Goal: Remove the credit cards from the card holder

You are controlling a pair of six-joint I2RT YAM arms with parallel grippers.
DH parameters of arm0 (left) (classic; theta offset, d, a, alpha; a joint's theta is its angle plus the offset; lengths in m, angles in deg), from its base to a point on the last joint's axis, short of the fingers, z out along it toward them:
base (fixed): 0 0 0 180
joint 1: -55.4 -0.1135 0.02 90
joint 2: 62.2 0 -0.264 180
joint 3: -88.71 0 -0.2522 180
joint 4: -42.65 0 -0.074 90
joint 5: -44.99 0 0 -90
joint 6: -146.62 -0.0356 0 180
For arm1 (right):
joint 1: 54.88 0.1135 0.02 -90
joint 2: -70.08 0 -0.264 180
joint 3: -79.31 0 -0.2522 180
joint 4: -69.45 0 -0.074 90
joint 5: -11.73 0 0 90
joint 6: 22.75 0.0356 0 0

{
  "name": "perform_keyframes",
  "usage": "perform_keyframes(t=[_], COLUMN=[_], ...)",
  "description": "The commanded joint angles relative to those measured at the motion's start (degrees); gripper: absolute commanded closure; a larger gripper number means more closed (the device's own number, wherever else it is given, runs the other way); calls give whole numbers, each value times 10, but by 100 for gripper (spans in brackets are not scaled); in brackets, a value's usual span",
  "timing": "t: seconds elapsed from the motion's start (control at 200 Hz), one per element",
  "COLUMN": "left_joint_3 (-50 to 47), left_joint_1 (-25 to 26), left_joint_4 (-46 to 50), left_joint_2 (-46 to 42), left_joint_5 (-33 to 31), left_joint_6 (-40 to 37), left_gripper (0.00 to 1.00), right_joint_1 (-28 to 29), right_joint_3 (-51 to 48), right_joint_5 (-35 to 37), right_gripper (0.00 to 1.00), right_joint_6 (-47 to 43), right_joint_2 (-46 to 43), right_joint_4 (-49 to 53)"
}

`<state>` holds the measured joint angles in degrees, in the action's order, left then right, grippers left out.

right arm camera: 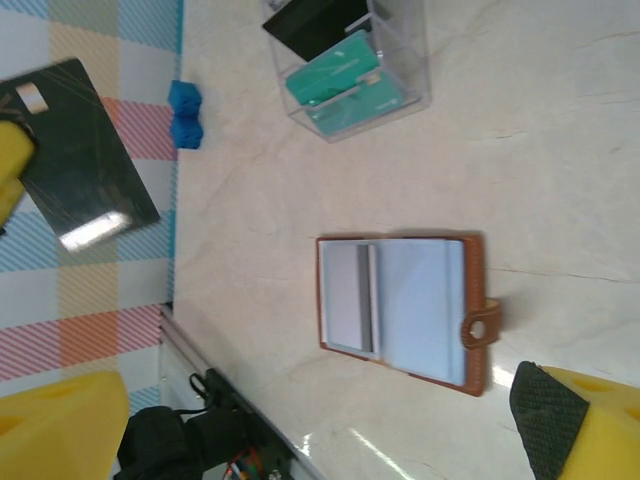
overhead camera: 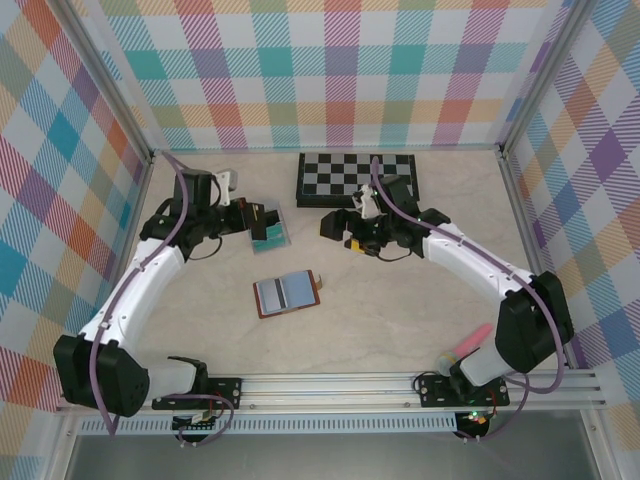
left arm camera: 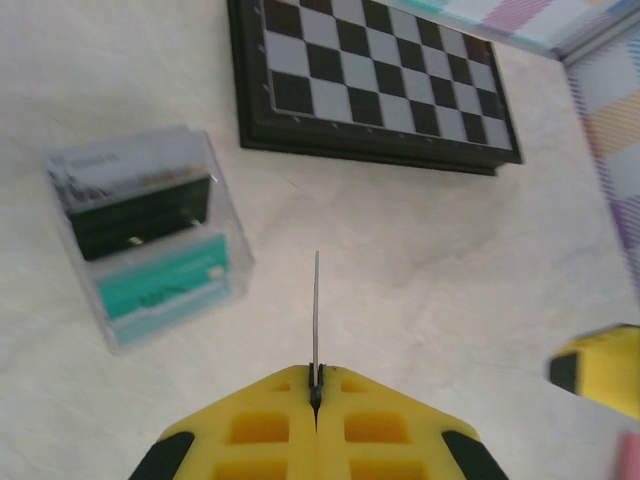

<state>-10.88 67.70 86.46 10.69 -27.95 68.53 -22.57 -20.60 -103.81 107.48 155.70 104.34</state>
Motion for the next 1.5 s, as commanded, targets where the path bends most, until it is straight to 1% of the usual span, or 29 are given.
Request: perform_keyframes(t=[0.0, 0.075, 0.16, 0.23, 0.35, 0.47, 0.63, 0.865, 1.035, 1.235, 1.34, 1.495], left_joint_3=[46, 49, 33, 31, 54, 69, 77, 128, 174, 201, 226, 236], left_joint_1=[7, 9, 10, 10, 9, 9, 8, 3, 3, 3, 5, 9], left_joint_4=[-11, -40, -88, -105, -76, -44, -20, 28, 75, 96, 141, 132], left_joint_2=[29, 41, 42, 50, 80, 122, 173, 245, 287, 321, 338, 354], left_joint_5=[-75, -84, -78, -73, -48, -40, -36, -31, -17, -35, -35, -57], left_joint_6=[-118, -192, -265, -327, -435, -528, -619, -703, -744, -771, -794, -791], left_gripper=[100, 100, 100, 100, 100, 100, 100, 100, 100, 100, 100, 100], right_joint_1=[-2, -3, -5, -5, -6, -6, -5, -5, -6, -6, -6, -6], right_joint_3=[-6, -8, -8, -8, -5, 2, 0, -4, -3, -1, 0, 1], right_joint_5=[37, 41, 44, 48, 48, 43, 44, 38, 33, 30, 26, 23], right_gripper=[0, 0, 0, 0, 0, 0, 0, 0, 0, 0, 0, 0], right_joint_6=[-31, -31, -30, -30, -30, -31, -26, -19, -13, -9, -8, -7], right_joint_2=[-16, -18, -19, -20, -16, -10, -6, -1, 3, 8, 10, 13], right_joint_4=[43, 49, 56, 62, 69, 77, 82, 84, 83, 83, 83, 82])
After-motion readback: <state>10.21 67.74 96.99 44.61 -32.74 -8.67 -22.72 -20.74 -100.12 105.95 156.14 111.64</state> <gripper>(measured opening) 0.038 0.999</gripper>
